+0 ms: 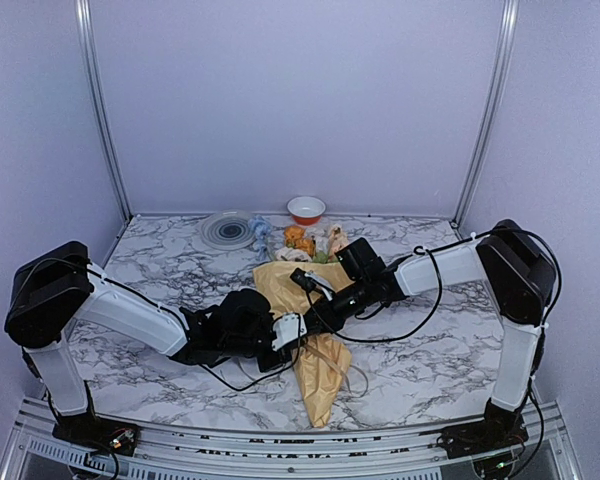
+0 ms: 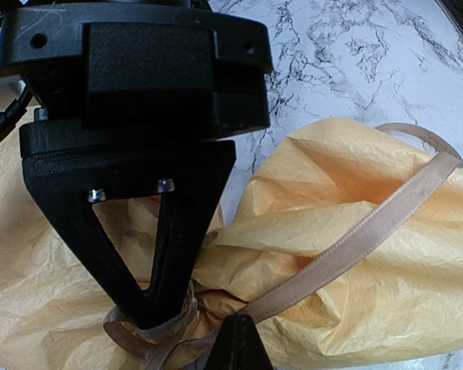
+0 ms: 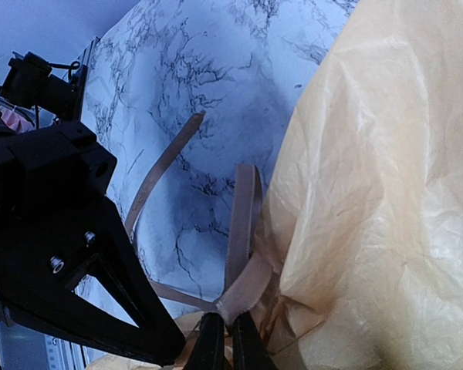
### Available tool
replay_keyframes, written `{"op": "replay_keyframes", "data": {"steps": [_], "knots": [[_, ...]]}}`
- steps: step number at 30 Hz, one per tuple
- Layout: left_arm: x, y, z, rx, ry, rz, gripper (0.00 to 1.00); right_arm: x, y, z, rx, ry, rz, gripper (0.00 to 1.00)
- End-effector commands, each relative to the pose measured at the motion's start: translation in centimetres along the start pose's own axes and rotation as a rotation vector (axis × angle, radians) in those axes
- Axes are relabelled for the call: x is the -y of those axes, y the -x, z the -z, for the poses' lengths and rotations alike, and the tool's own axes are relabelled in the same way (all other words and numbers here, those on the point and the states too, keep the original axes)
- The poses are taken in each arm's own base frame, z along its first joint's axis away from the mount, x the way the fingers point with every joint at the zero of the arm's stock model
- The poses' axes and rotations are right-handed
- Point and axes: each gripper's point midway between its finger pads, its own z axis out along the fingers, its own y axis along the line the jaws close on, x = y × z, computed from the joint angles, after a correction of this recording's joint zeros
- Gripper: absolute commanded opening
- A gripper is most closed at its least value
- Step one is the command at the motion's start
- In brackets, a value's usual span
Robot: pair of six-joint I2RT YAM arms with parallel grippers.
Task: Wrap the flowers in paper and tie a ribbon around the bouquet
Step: Cross the half-tied ribbon over the folded bouquet.
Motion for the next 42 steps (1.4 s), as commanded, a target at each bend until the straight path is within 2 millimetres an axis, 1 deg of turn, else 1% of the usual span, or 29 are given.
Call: {"op": "replay_keyframes", "data": {"steps": [1, 3, 4, 5, 7, 10, 16, 18, 22, 24, 26, 27, 30, 36, 42], "knots": [[-0.7, 0.5, 0.3, 0.009, 0.014, 0.073, 0.0, 0.0, 1.0, 0.3, 0.015, 0.01, 0.015, 0.06], [-0.4, 0.9, 0.6, 0.032, -0.022, 0.077, 0.0, 0.1, 0.9, 0.3, 0.014, 0.008, 0.015, 0.06], [0.1, 1.0, 0.7, 0.042, -0.05, 0.061, 0.05, 0.1, 0.9, 0.3, 0.014, 0.008, 0.015, 0.06], [0.5, 1.2, 0.7, 0.051, -0.07, 0.05, 0.14, 0.1, 0.9, 0.3, 0.014, 0.009, 0.013, 0.06], [1.0, 1.6, 0.6, 0.065, -0.101, 0.032, 0.23, 0.1, 0.9, 0.2, 0.014, 0.012, 0.01, 0.06], [1.5, 2.0, 0.3, 0.072, -0.124, 0.012, 0.26, 0.1, 0.9, 0.2, 0.016, 0.015, 0.007, 0.06], [1.2, 1.3, -1.0, 0.026, -0.113, 0.012, 0.25, 0.0, 0.8, 0.2, 0.016, 0.018, 0.006, 0.06], [1.2, 1.5, -1.3, 0.023, -0.113, 0.019, 0.25, 0.0, 0.9, 0.2, 0.017, 0.019, 0.007, 0.06], [1.7, 2.0, -1.7, 0.033, -0.132, 0.005, 0.25, 0.0, 0.7, 0.1, 0.014, 0.02, 0.004, 0.06], [2.0, 1.8, -1.9, 0.021, -0.139, 0.002, 0.23, 0.0, 0.7, 0.2, 0.014, 0.019, 0.003, 0.06], [2.2, 1.4, -1.8, 0.009, -0.146, 0.007, 0.2, -0.1, 0.7, 0.3, 0.015, 0.019, 0.007, 0.06], [2.2, 1.3, -1.7, 0.007, -0.146, 0.009, 0.17, 0.0, 0.8, 0.3, 0.018, 0.017, 0.008, 0.06], [2.0, 1.3, -1.3, 0.006, -0.135, 0.018, 0.0, 0.0, 0.8, 0.4, 0.019, 0.016, 0.01, 0.06], [1.5, 2.1, -0.4, 0.024, -0.113, 0.063, 0.0, 0.2, 0.7, 0.3, 0.018, 0.016, 0.002, 0.06], [0.6, 1.4, 0.6, 0.038, -0.094, 0.136, 0.0, 0.1, 0.9, 0.9, 0.045, 0.043, -0.012, 0.06]]}}
